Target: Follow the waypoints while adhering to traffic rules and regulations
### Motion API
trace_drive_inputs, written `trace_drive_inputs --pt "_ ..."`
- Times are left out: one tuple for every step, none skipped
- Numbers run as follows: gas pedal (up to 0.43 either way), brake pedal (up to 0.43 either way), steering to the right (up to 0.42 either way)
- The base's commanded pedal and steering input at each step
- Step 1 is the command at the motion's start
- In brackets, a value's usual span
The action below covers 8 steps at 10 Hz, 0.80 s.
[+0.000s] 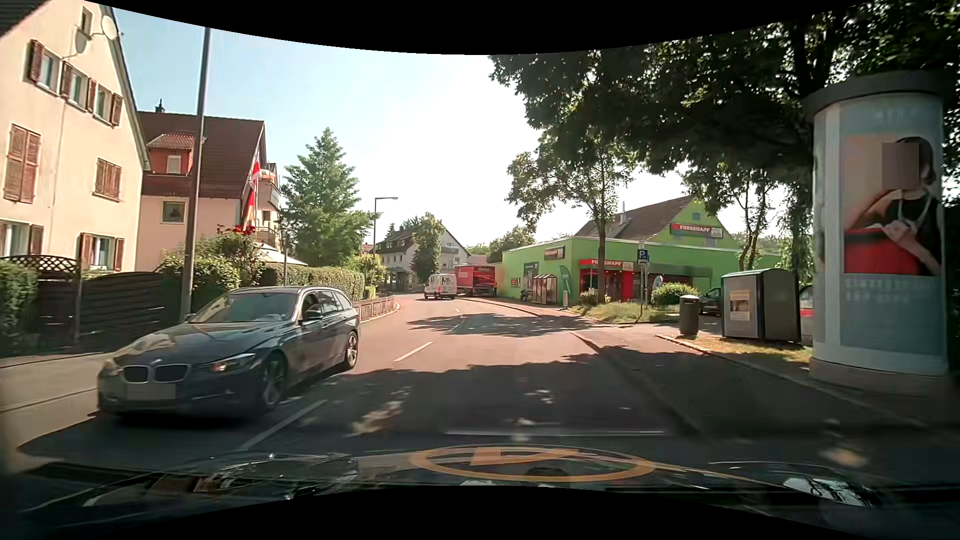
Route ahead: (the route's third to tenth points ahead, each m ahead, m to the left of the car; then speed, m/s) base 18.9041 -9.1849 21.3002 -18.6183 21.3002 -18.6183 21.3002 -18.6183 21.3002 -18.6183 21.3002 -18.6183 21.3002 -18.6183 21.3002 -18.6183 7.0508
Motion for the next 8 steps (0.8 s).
trace_drive_inputs --pt "0.008 0.000 0.020" --pt "0.000 0.000 0.016" --pt "0.000 0.000 0.016" --pt "0.000 0.000 0.015" --pt "0.000 0.000 0.015" --pt "0.000 0.000 0.014" --pt "0.000 0.024 0.011" --pt "0.000 0.122 0.010"
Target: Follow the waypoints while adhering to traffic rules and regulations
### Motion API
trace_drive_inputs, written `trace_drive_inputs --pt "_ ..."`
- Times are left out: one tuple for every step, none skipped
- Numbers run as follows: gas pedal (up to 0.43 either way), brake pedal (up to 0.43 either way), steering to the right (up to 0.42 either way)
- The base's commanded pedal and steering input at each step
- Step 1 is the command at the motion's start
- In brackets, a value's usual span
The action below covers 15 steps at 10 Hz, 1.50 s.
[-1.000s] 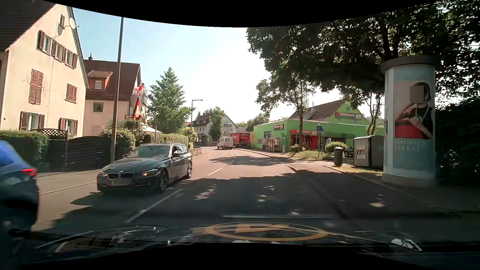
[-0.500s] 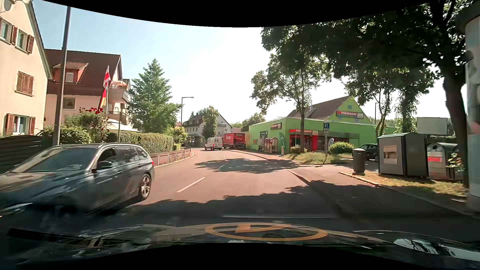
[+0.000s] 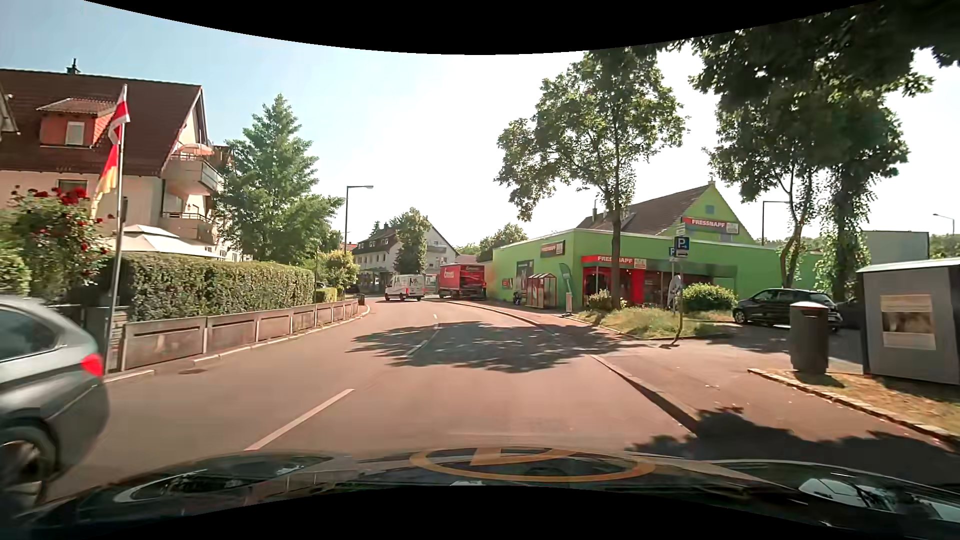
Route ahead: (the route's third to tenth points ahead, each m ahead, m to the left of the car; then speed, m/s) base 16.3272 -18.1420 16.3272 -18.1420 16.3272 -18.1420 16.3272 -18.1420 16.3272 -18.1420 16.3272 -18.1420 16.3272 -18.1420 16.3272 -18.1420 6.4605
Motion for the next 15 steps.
trace_drive_inputs --pt "0.000 0.177 0.009" --pt "0.000 0.220 0.009" --pt "0.000 0.250 0.009" --pt "0.000 0.262 0.010" --pt "0.000 0.280 0.017" --pt "0.000 0.287 0.032" --pt "0.000 0.287 0.050" --pt "0.000 0.287 0.086" --pt "0.000 0.293 0.131" --pt "0.000 0.293 0.174" --pt "0.000 0.293 0.239" --pt "0.000 0.287 0.322" --pt "0.000 0.274 0.388" --pt "0.000 0.244 0.467" --pt "0.000 0.201 0.528"
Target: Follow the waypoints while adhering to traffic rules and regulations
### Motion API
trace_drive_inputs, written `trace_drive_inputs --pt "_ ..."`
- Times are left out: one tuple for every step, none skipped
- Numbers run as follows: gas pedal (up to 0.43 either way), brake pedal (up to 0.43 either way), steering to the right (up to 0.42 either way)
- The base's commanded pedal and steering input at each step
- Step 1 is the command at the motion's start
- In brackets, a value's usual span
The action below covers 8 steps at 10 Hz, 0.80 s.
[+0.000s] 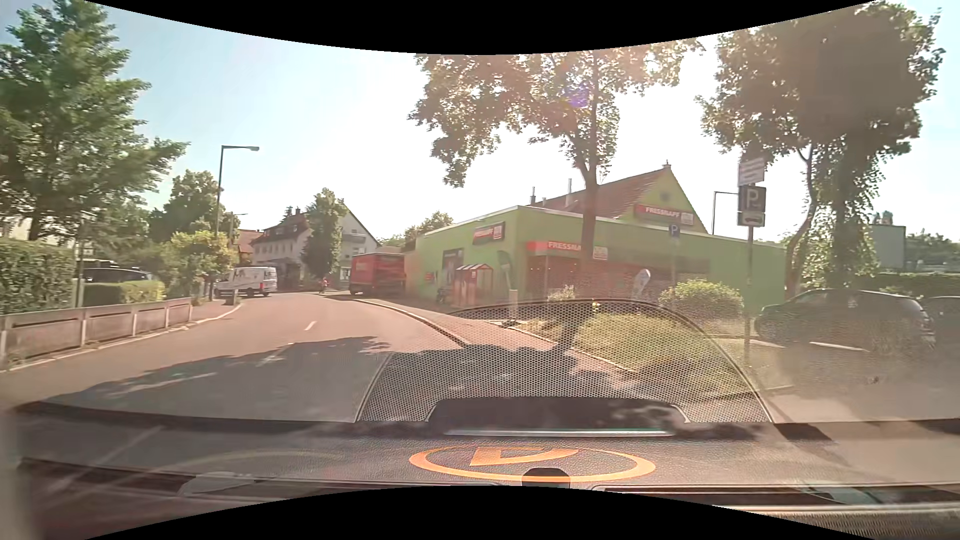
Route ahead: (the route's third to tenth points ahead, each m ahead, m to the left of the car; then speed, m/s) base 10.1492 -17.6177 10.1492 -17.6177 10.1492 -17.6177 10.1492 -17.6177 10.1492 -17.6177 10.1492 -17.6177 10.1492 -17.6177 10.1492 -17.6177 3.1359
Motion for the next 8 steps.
trace_drive_inputs --pt "0.000 0.104 0.573" --pt "0.000 0.000 0.622" --pt "0.000 0.000 0.661" --pt "0.000 0.000 0.687" --pt "0.000 0.000 0.718" --pt "0.039 0.000 0.733" --pt "0.079 0.000 0.734" --pt "0.098 0.000 0.735"
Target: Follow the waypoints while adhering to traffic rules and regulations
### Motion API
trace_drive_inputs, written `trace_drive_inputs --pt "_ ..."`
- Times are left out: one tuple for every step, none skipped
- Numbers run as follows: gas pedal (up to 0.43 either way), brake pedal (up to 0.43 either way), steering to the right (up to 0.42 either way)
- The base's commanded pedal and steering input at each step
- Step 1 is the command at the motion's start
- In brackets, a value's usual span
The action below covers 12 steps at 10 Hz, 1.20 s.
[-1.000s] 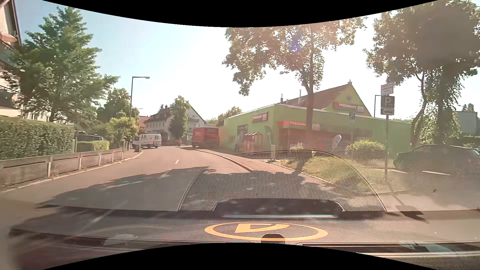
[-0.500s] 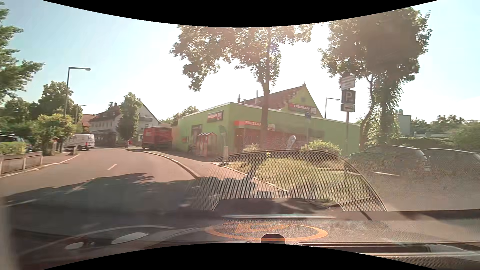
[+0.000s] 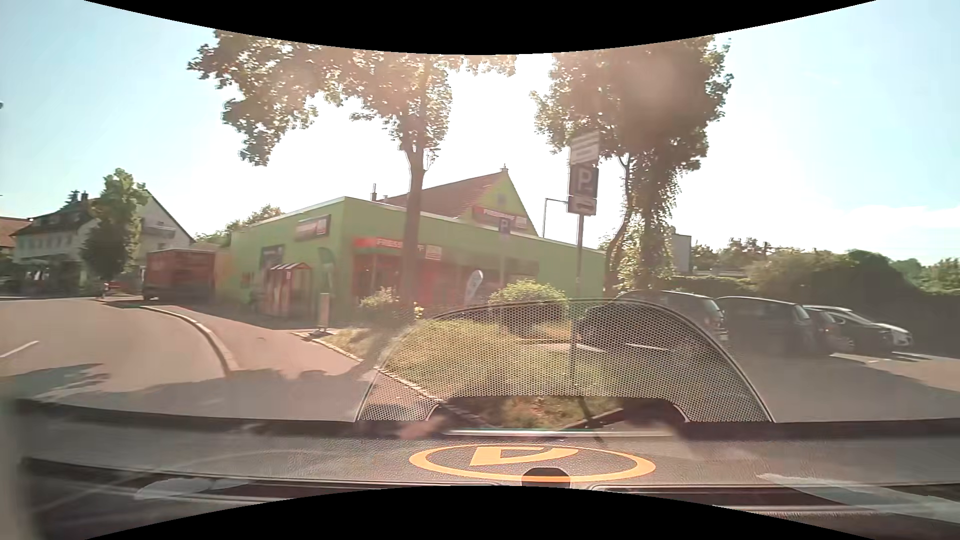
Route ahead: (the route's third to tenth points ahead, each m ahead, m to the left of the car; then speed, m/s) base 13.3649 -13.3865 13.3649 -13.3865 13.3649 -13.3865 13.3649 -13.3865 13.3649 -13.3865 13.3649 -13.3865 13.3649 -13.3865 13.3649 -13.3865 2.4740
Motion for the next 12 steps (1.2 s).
trace_drive_inputs --pt "0.098 0.000 0.735" --pt "0.098 0.000 0.734" --pt "0.110 0.000 0.735" --pt "0.110 0.000 0.734" --pt "0.110 0.000 0.732" --pt "0.118 0.000 0.730" --pt "0.118 0.000 0.730" --pt "0.118 0.000 0.727" --pt "0.118 0.000 0.721" --pt "0.118 0.000 0.715" --pt "0.118 0.000 0.704" --pt "0.118 0.000 0.677"
